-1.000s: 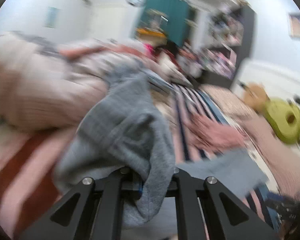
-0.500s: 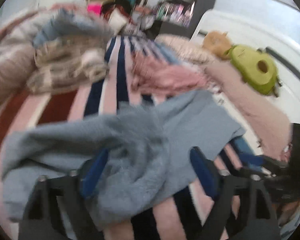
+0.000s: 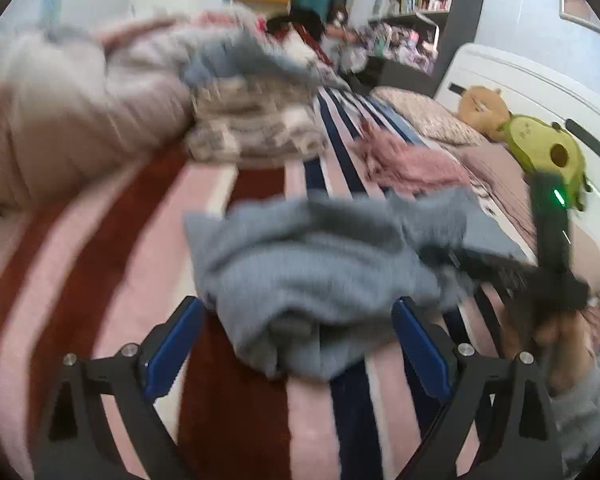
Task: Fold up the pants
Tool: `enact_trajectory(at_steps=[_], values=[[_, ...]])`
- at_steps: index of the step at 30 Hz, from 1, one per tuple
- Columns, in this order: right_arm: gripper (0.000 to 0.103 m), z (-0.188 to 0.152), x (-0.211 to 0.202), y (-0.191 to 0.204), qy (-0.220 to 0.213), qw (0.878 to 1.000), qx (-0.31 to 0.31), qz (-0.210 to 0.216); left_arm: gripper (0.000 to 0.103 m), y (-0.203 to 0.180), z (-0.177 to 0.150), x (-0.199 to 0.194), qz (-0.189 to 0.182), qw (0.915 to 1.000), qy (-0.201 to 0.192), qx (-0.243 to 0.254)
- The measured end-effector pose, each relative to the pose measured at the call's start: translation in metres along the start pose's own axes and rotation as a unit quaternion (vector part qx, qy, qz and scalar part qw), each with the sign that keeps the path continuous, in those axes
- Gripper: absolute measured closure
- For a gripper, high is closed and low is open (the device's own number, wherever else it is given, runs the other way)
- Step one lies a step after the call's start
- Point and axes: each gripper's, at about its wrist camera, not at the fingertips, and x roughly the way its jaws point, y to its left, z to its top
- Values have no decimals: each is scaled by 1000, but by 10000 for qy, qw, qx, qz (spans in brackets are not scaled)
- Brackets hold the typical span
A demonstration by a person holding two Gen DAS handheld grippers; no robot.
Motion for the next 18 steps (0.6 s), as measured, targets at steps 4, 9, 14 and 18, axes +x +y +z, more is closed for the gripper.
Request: enact_trajectory(at_steps=[4, 9, 14, 18], values=[[73, 12, 23, 3, 26, 9993, 305, -219, 12, 7, -10, 21, 295, 9992, 240, -106], [88, 20, 3, 10, -482, 9975, 176, -487, 80, 13, -14, 38, 239, 9986, 244, -398], [89, 21, -22, -12, -787, 9909, 402, -1014, 89, 6, -13, 31, 93, 9993, 302, -179], [84, 1, -8, -40, -324, 9930, 469, -1031, 85, 4, -15, 32, 161, 9989, 407, -137]])
